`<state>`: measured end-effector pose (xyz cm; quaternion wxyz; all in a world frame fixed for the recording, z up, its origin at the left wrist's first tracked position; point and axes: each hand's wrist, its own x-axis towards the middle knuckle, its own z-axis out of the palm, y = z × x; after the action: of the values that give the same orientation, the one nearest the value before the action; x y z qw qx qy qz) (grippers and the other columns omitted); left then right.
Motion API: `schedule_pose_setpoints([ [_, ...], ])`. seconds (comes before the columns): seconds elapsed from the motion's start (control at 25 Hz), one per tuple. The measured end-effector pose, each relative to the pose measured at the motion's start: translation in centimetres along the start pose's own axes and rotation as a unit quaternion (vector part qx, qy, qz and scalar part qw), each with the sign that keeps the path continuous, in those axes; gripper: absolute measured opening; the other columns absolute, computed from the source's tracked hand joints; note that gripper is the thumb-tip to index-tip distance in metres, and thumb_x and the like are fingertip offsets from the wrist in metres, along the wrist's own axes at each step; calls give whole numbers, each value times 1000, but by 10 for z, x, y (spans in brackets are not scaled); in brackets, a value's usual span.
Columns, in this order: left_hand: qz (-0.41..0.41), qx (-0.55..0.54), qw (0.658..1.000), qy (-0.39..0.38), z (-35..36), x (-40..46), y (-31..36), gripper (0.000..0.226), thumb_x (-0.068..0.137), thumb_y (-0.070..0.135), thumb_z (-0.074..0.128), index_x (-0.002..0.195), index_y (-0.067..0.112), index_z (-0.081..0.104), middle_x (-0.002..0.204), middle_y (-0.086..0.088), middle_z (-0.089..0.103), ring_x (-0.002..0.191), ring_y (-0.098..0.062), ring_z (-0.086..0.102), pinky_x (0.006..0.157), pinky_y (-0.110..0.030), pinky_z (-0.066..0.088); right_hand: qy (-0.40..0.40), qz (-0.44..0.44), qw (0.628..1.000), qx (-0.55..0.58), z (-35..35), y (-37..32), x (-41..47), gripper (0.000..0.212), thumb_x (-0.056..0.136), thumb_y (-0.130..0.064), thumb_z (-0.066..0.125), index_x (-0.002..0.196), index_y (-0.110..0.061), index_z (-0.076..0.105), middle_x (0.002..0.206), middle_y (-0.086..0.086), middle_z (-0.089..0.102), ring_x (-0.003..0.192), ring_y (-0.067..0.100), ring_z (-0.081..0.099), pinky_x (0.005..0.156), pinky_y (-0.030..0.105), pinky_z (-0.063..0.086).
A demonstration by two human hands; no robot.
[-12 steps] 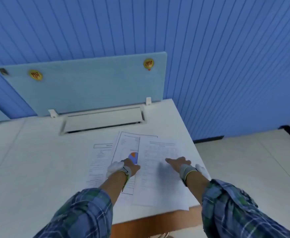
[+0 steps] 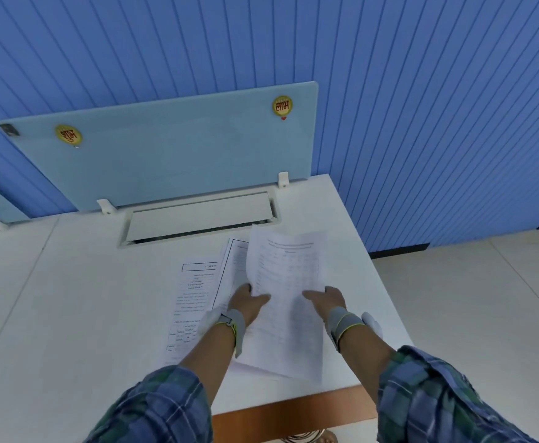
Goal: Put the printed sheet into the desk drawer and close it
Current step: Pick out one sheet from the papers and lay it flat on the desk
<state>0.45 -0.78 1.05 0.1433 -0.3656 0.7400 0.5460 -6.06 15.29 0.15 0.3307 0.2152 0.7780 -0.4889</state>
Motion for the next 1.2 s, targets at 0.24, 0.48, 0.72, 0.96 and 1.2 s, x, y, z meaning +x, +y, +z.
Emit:
schedule_pose_setpoints([
  [0.24, -45, 222, 969, 96, -48, 17, -7, 59, 87, 26, 58, 138, 4, 40, 140, -19, 45, 125, -34, 50, 93, -30, 43, -17, -17, 997, -66, 34, -17, 5, 52, 87, -25, 56, 136, -6, 51, 137, 13, 56, 122, 33, 56, 98, 37, 48],
  [0.48, -105, 238, 958, 122, -42, 31, -36, 76, 83, 35, 62, 143, 1, 30, 144, -22, 39, 129, -36, 45, 105, -38, 40, 8, 67, 996, -59, 46, -7, -2, 72, 85, -30, 61, 147, -11, 29, 147, 15, 36, 132, 34, 44, 105, 37, 41],
  [0.72, -66, 54, 992, 95, -57, 29, -28, 42, 87, 16, 55, 124, -3, 54, 113, -13, 61, 93, -25, 54, 80, -29, 44, -20, 7, 998, -61, 63, -29, -4, 60, 92, -22, 50, 147, -3, 33, 149, 14, 42, 134, 33, 45, 101, 33, 42],
  [0.96, -165, 252, 940, 158, -83, 4, -74, 54, 86, 26, 53, 132, 0, 44, 135, -20, 48, 107, -28, 55, 98, -32, 46, -36, -16, 985, -169, 97, -18, -19, 55, 92, -16, 47, 144, -3, 32, 147, 15, 41, 132, 32, 46, 105, 34, 42],
  [1.2, -132, 14, 987, 90, -70, -10, -66, 61, 89, 16, 54, 142, -3, 30, 137, -18, 48, 105, -23, 50, 85, -27, 41, -94, 23, 993, -72, 99, -6, -28, 71, 87, -12, 56, 148, 2, 23, 143, 19, 45, 115, 31, 53, 85, 32, 45],
])
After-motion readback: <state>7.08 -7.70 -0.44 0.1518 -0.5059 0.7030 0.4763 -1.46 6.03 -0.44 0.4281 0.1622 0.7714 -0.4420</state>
